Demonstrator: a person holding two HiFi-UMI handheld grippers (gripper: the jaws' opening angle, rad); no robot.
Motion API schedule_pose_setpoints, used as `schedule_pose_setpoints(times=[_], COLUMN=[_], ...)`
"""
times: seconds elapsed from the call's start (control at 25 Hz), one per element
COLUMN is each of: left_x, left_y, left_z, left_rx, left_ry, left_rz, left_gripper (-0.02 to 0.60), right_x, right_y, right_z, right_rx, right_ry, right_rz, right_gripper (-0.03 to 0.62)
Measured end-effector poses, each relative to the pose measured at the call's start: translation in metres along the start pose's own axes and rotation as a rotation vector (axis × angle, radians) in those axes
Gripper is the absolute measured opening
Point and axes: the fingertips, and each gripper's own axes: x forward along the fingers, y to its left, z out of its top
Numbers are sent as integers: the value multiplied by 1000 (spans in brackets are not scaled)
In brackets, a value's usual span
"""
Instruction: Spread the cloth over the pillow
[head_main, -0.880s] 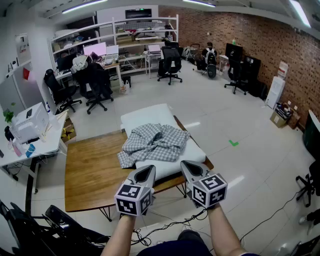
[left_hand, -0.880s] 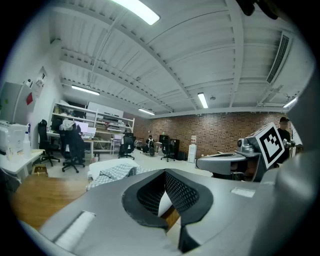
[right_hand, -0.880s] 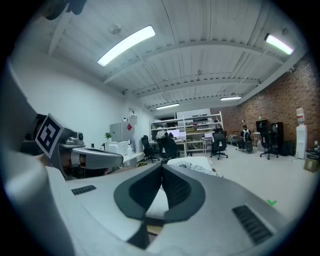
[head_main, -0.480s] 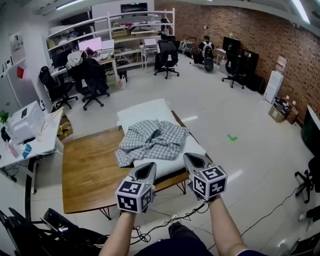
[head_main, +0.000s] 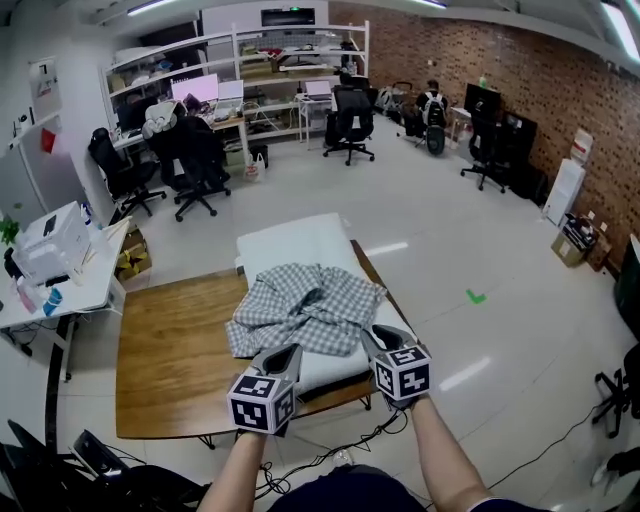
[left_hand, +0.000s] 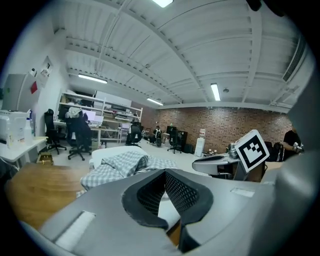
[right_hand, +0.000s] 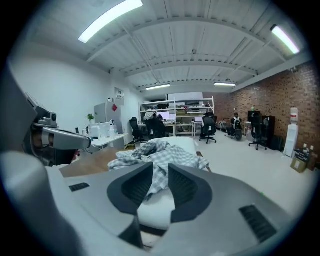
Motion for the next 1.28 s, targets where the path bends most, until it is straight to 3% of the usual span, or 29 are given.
schedule_pose_setpoints(times=[0.08, 0.44, 0.48, 0.56, 0.6, 0.8, 1.12, 1.28], left_x=[9, 37, 39, 40, 40, 49, 87, 114], left_y=[4, 20, 22, 30, 35, 64, 93, 99], left_z=[-3, -2, -2, -4, -5, -9, -14, -27], left_rx=[-6, -17, -21, -27, -28, -13, 51, 78], left_ry=[10, 23, 24, 30, 36, 72, 127, 207], left_rz=[18, 76, 81, 91, 96, 110, 99, 69], left_gripper=[3, 3, 3, 3, 3, 3, 12, 139], right_x=[14, 58, 61, 61, 60, 49, 45, 42], right_y=[-7, -12, -16, -24, -26, -48, -63, -71], right_z=[-4, -25, -29, -33, -32, -10, 26, 35], right_rx=[-10, -158, -177, -195, -185, -97, -81, -76], right_ry=[20, 115, 140, 167, 164, 104, 46, 34], right_rz=[16, 84, 73, 46, 40, -15, -93, -136], right_gripper=[187, 215, 181, 49, 38, 32, 32, 32])
